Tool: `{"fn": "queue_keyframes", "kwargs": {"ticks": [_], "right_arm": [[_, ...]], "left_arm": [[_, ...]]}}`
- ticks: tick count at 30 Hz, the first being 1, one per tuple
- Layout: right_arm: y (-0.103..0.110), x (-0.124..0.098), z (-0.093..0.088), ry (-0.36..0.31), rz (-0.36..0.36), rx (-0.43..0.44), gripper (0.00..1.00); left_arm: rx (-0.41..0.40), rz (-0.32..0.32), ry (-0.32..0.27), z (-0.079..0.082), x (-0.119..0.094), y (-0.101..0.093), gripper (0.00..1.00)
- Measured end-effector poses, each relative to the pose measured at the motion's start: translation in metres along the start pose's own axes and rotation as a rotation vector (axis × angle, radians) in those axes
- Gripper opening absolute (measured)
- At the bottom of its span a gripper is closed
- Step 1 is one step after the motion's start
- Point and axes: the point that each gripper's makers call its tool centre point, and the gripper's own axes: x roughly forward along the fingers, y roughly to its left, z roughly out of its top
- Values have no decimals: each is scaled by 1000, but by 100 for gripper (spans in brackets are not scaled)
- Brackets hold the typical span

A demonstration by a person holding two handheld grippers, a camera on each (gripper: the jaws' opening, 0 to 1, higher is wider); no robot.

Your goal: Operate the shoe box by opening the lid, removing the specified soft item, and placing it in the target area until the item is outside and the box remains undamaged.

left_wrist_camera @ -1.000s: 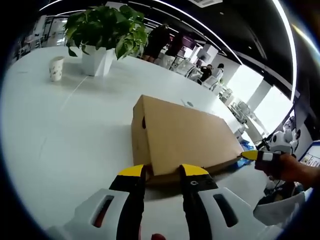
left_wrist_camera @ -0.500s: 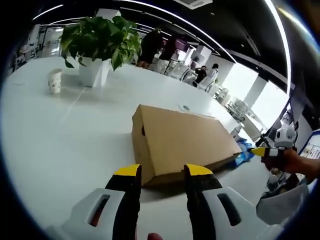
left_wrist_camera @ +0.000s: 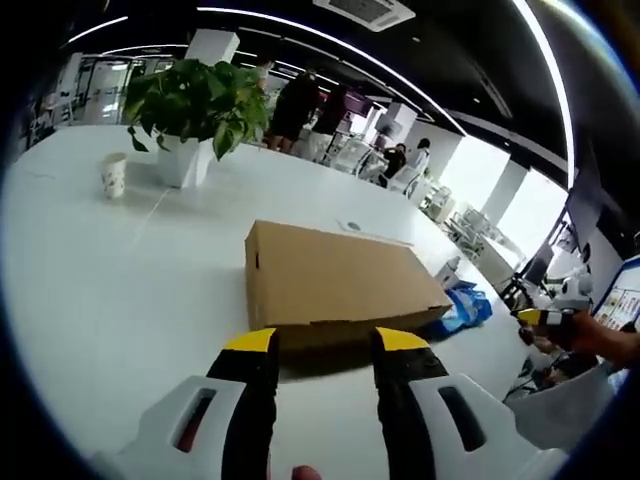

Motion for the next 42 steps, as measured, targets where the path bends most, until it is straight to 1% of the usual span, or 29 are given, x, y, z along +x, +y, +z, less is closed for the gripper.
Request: {"fn": "queue_keyframes", "kwargs": {"ticks": [4, 10, 14, 17, 21, 24, 27, 29, 32, 36, 38, 42], "right_arm": [[-5, -14, 3, -30, -21, 2, 54], [-10, -25, -1, -30, -50, -43, 56], [-13, -33, -1, -40, -62, -56, 56], [-18, -36, -1, -53, -63, -39, 55], [-21, -37, 0, -60, -58, -31, 55], [-20, -37, -1, -63, -54, -26, 54], [-18, -38, -2, -70, -37, -6, 55], [-18, -39, -1, -77, -31, 4, 55], [-15, -38, -2, -74, -26, -10, 54], [-12, -37, -2, -72, -15, -20, 55], [-12, -36, -4, -63, -17, -31, 55], [-14, -38, -3, -65, -27, -27, 57]], "left_arm": [[26, 2, 13, -7, -6, -24, 39], [77, 0, 9, -9, -11, -64, 39], [86, -1, 8, -15, -11, -82, 40], [93, 4, 6, -21, -13, -91, 40], [86, 8, 7, -28, -15, -101, 40], [94, 2, 20, -35, -16, -107, 41], [109, 8, 28, -38, -17, -108, 41], [117, 12, 26, -37, -18, -108, 41], [109, 5, 9, -32, -18, -107, 41], [120, 12, 19, -36, -18, -106, 42], [125, 8, 24, -37, -17, -107, 42], [130, 7, 27, -37, -16, -107, 42]]}}
